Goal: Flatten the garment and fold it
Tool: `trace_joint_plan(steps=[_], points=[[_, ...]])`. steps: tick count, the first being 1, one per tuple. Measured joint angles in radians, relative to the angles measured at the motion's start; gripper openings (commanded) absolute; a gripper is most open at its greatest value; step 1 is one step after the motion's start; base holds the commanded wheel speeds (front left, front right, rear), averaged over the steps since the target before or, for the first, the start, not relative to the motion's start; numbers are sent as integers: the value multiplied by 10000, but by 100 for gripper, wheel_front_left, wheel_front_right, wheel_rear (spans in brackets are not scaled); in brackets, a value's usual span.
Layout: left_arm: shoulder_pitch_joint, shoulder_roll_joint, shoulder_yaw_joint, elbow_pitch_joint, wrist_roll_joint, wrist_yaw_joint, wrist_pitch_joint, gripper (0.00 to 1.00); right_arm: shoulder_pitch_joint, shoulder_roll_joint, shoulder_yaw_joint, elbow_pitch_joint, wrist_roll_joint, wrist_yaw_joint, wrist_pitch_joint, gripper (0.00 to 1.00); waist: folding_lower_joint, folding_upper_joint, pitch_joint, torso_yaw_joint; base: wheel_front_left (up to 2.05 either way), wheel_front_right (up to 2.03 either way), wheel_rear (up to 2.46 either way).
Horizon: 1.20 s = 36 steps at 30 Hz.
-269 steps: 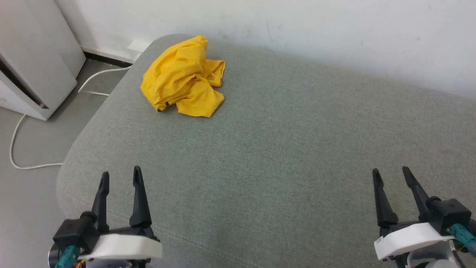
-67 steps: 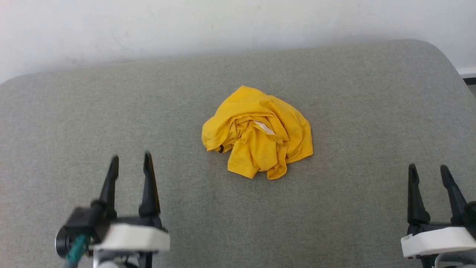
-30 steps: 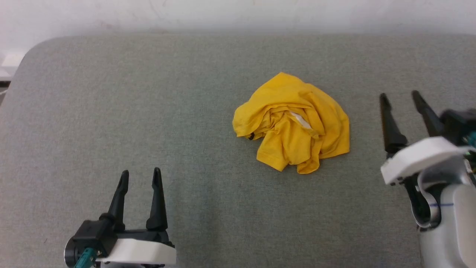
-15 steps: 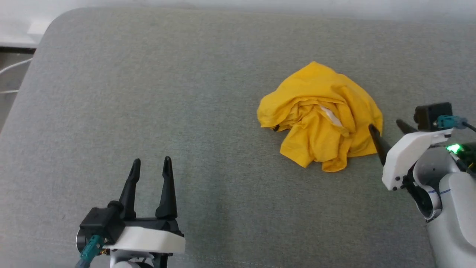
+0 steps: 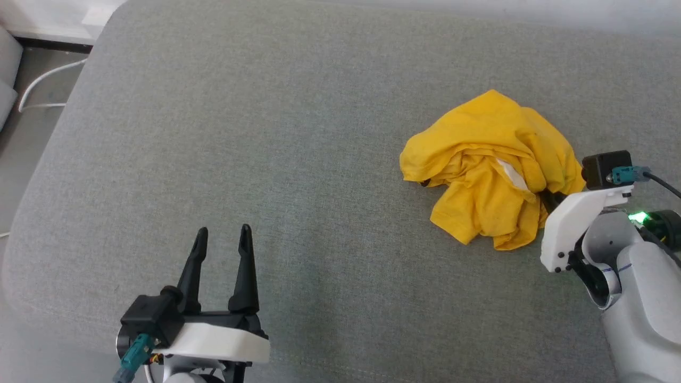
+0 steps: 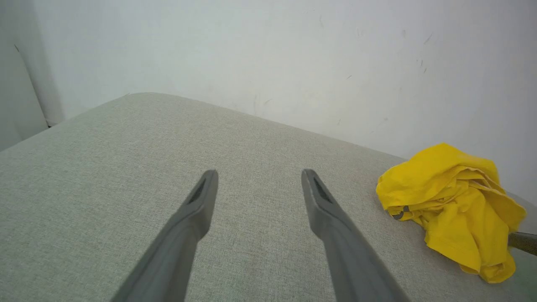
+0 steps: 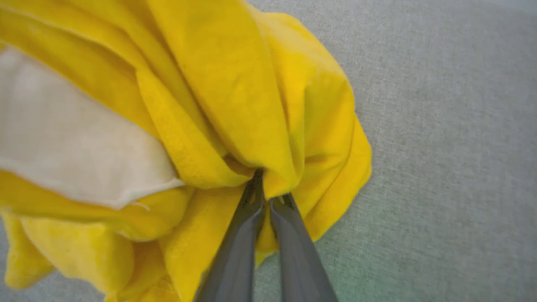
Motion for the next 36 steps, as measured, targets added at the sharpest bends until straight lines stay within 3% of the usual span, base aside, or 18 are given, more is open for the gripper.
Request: trace_joint_plan(steps=[8, 16, 24, 28, 29, 30, 36], points=[[53, -2, 4, 142, -19, 13, 0, 100, -233, 44, 107, -571, 474, 0, -184, 0, -2, 0, -493, -178, 0, 0, 0], [144, -2, 12, 127, -27, 13, 0, 100, -303, -226, -1559, -2002, 757, 0, -140, 0, -3, 0, -998, -511, 0, 0, 0], [319, -4, 128, 111, -27, 13, 0, 100, 2307, 65, -3007, -3358, 548, 0, 765, 0, -2, 0, -837, -647, 0, 0, 0], [314, -4, 140, 125, -29, 12, 0, 100, 3554, 190, -2978, -3336, 75, 0, 1072, 0, -2, 0, -773, -710, 0, 0, 0], [312, -4, 136, 127, -27, 12, 0, 100, 3701, 263, -3003, -3292, 10, 0, 1078, 11, -2, 0, -773, -736, 0, 0, 0], [308, -4, 134, 130, -27, 12, 0, 100, 3774, 351, -3033, -3275, -79, 0, 1062, 100, -2, 0, -779, -761, 0, 0, 0], [302, -4, 134, 167, -23, 12, 0, 100, 3452, 531, -2993, -3616, -280, 0, 792, 100, -2, 0, -924, -927, 0, 0, 0]])
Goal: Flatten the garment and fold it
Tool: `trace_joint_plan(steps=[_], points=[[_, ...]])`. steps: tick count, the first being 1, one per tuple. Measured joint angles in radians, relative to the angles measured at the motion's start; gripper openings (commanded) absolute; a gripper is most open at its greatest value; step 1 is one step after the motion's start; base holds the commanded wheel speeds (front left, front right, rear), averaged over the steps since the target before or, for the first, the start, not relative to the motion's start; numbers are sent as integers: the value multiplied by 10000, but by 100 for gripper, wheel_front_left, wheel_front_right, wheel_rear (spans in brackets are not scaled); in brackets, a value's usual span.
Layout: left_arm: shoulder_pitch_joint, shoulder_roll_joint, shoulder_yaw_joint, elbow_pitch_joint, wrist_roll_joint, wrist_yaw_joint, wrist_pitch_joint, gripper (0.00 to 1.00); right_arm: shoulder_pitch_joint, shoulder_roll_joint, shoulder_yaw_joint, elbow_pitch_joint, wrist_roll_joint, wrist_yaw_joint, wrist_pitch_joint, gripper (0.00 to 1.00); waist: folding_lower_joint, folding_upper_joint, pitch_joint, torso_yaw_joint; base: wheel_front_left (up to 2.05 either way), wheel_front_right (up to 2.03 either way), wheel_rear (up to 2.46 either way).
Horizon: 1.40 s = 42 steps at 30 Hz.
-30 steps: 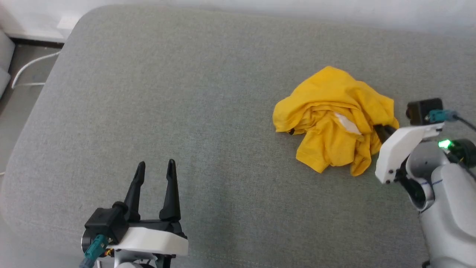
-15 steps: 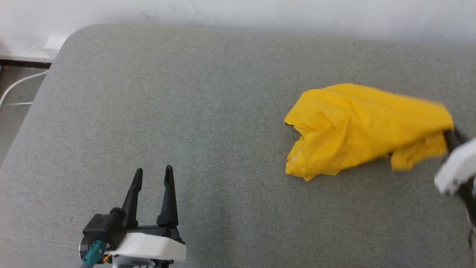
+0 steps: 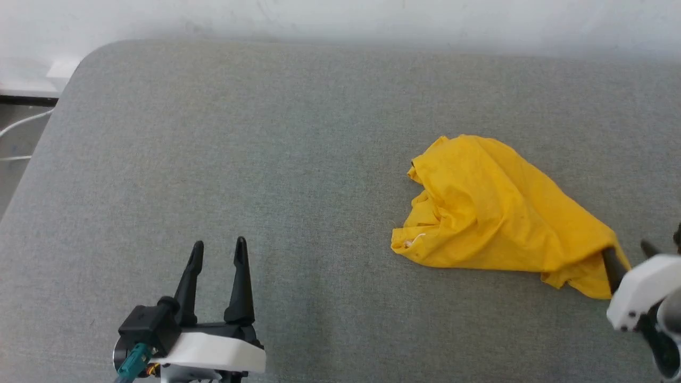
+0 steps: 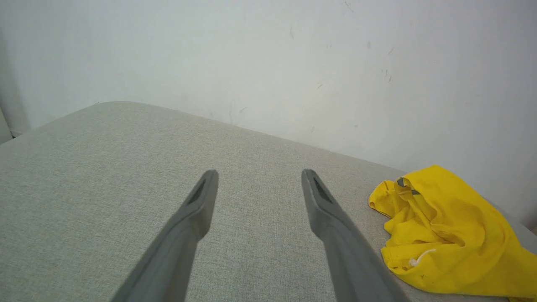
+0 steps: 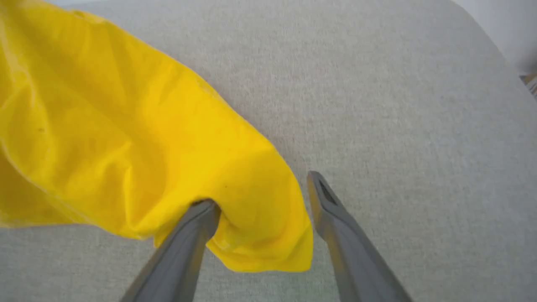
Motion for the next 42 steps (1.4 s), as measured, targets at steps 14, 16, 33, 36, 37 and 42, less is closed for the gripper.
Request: trace_joint_plan(steps=[14, 16, 33, 36, 37, 42], points=[[-19, 0, -217, 4, -46, 2, 0, 100, -2359, -846, 2313, -2015, 1175, 0, 1739, 100, 1, 0, -29, 213, 0, 0, 0], [-49, 0, -272, 8, -46, 2, 0, 100, -2724, -796, 2596, -1697, 1262, 0, 2217, 100, 1, 0, 51, 319, 0, 0, 0], [-599, 0, -986, 395, 385, -29, 0, 100, -4140, -631, 3923, 2368, 520, 0, 3841, 47, 2, 0, 645, 1530, 0, 0, 0], [-623, -2, -1014, 466, 387, -29, 0, 100, -4216, -650, 4163, 2713, 418, -2, 3356, 0, 1, 0, 575, 1574, 0, 0, 0], [-622, -2, -1001, 493, 387, -27, 0, 100, -4284, -633, 4207, 2780, 433, -2, 3193, 0, 1, 0, 532, 1569, 0, 0, 0], [-615, 0, -1012, 577, 387, -25, 0, 100, -5069, -602, 4328, 2817, 522, -2, 2063, 0, 0, 0, 228, 1440, 0, 0, 0]])
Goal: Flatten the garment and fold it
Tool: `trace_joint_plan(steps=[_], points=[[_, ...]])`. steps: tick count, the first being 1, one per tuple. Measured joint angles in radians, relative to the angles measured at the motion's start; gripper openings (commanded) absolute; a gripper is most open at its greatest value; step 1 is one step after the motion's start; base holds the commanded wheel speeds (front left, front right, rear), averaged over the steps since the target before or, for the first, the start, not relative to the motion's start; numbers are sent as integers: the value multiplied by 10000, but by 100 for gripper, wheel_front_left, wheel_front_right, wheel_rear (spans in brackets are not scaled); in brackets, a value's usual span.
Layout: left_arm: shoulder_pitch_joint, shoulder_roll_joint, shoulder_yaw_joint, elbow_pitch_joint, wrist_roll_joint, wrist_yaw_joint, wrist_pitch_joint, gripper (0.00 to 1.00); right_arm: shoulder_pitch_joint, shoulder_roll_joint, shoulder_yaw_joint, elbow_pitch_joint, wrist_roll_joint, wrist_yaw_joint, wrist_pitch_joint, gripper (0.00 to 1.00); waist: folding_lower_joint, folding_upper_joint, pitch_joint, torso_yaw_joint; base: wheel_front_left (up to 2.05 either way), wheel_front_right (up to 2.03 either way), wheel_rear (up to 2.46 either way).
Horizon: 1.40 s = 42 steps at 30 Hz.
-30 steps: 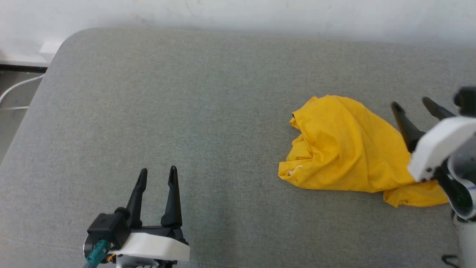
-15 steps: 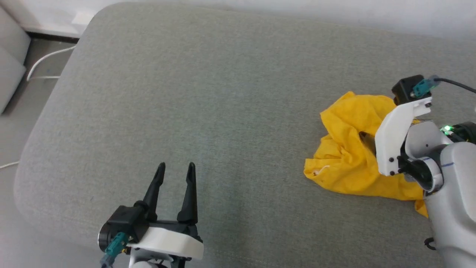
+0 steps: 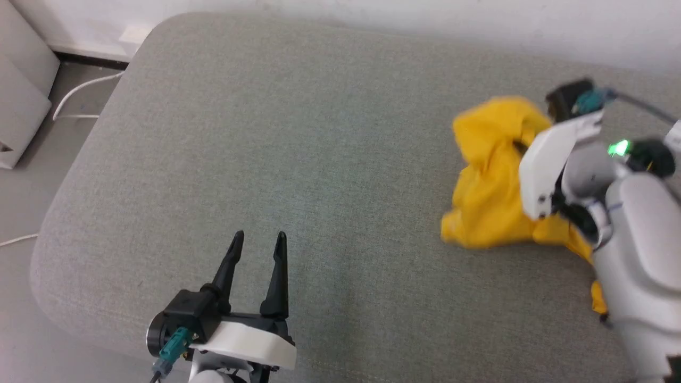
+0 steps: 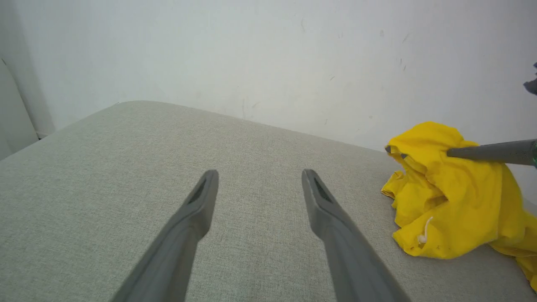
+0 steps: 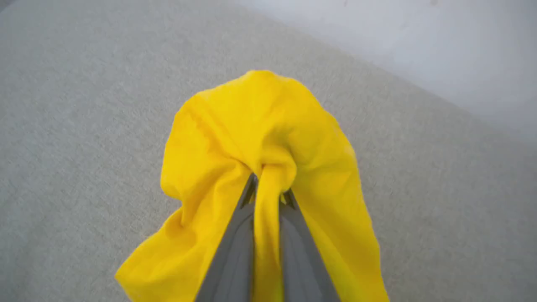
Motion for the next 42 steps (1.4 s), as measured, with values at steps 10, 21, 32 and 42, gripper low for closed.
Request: trace_joint_plan(steps=[10, 21, 32, 42], points=[[45, -2, -36, 40, 15, -4, 0, 100, -2433, -435, 554, 207, -458, 0, -1952, 0, 0, 0, -497, -114, 0, 0, 0], [201, -2, 2, 25, 84, -4, 0, 100, -505, -284, 3588, 548, 625, 4, -2997, 0, 0, 0, -303, -207, 0, 0, 0], [190, -2, 61, 58, 84, 0, 0, 100, 1200, -694, 4259, 134, 2230, 4, -1267, 100, 0, 0, -188, -474, 0, 0, 0], [203, -2, 79, 65, 79, 12, 0, 100, 1052, -401, 2167, -1862, 3089, 2, -46, 100, 0, 0, -505, -806, 0, 0, 0]])
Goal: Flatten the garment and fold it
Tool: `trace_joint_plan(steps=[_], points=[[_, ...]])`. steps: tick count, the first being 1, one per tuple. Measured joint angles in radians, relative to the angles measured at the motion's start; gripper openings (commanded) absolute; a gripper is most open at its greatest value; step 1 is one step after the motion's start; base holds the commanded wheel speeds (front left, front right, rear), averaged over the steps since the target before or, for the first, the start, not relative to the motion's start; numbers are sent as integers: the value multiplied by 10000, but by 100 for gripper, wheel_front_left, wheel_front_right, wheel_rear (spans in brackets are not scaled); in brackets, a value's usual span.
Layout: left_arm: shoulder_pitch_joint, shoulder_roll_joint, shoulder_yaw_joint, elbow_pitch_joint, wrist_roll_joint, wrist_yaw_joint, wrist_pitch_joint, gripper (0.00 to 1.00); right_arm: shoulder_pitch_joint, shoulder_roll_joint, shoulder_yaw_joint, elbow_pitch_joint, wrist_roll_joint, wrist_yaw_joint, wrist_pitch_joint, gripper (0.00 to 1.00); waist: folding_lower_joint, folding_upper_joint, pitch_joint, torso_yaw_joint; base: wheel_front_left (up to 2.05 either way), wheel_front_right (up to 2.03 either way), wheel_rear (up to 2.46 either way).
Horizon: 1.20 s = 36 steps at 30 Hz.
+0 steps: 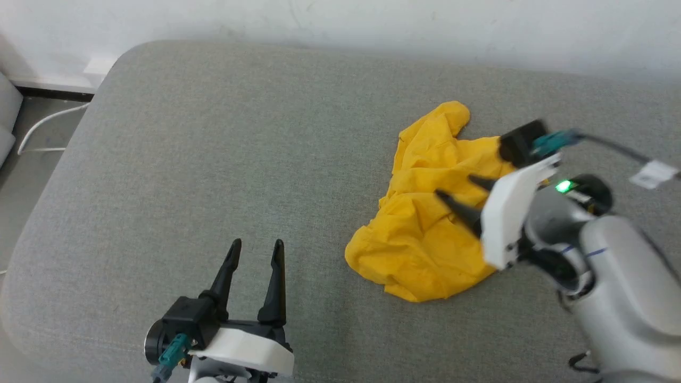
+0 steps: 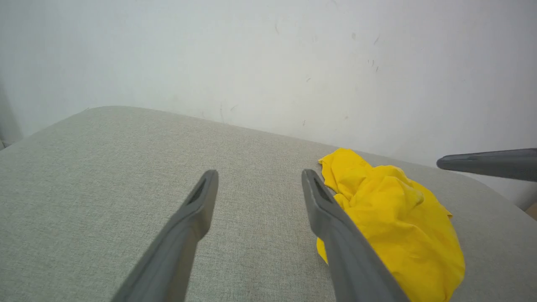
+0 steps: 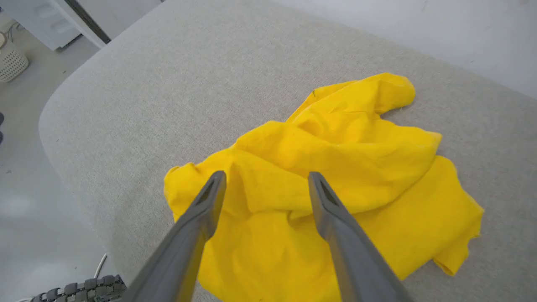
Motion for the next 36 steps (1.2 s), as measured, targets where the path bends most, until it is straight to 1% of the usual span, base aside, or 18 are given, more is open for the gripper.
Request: trace_joint_plan(steps=[3, 6, 9, 12, 16, 20, 24, 25, 26, 27, 28, 33, 36], points=[[2, 0, -21, -35, -12, 2, 0, 100, -4, -58, -1164, -541, -119, 0, 328, 100, -1, 0, 1, -23, 0, 0, 0], [2, 0, -27, -71, -12, 2, 0, 100, 66, -263, -2213, -782, -941, 0, 573, 100, 0, 0, 86, 10, 0, 0, 0], [1, 0, -19, -113, -12, 2, 0, 100, 430, -265, -3051, -734, -1636, -2, 1114, 100, 0, 0, 204, 56, 0, 0, 0], [-4, 0, -19, -138, -12, 2, 0, 100, 966, -132, -3498, -600, -2153, -2, 1620, 100, 0, 0, 351, 117, 0, 0, 0], [-49, 0, -88, -134, -12, -4, 0, 100, 1339, 291, -3946, -441, -2592, -2, 1682, 100, 1, 0, 558, 257, 0, 0, 0], [-191, 0, -136, -98, -12, -10, 0, 100, 1363, 734, -4295, -56, -3028, -2, 1375, 100, 1, 0, 712, 476, 0, 0, 0], [-286, 0, -198, -61, -12, -86, 0, 100, 1332, 1016, -4717, 675, -3595, -2, 982, 100, 1, 0, 845, 705, 0, 0, 0], [-292, 0, -209, -54, -12, -86, 0, 100, 1293, 1101, -4805, 874, -3687, -2, 882, 87, 1, 0, 876, 757, 0, 0, 0], [-292, 0, -207, -46, -12, -86, 0, 100, 1241, 1193, -4899, 1066, -3756, -2, 803, 57, 1, 0, 900, 801, 0, 0, 0], [-293, 2, -211, -40, -12, -86, 0, 100, 1187, 1267, -4961, 1227, -3802, -2, 685, 18, 1, 0, 918, 838, 0, 0, 0], [-293, 2, -211, -38, -12, -86, 0, 100, 1122, 1333, -5024, 1350, -3837, -2, 531, 0, 1, 0, 927, 865, 0, 0, 0], [-284, 2, -134, 0, -12, -75, 0, 100, 817, 1486, -4972, 1661, -3940, -2, -127, 0, 1, 0, 793, 798, 0, 0, 0], [-251, 0, -35, 8, 6, -75, 0, 100, 655, 1465, -4863, 1501, -3772, -2, -479, 0, 1, 0, 652, 611, 0, 0, 0]])
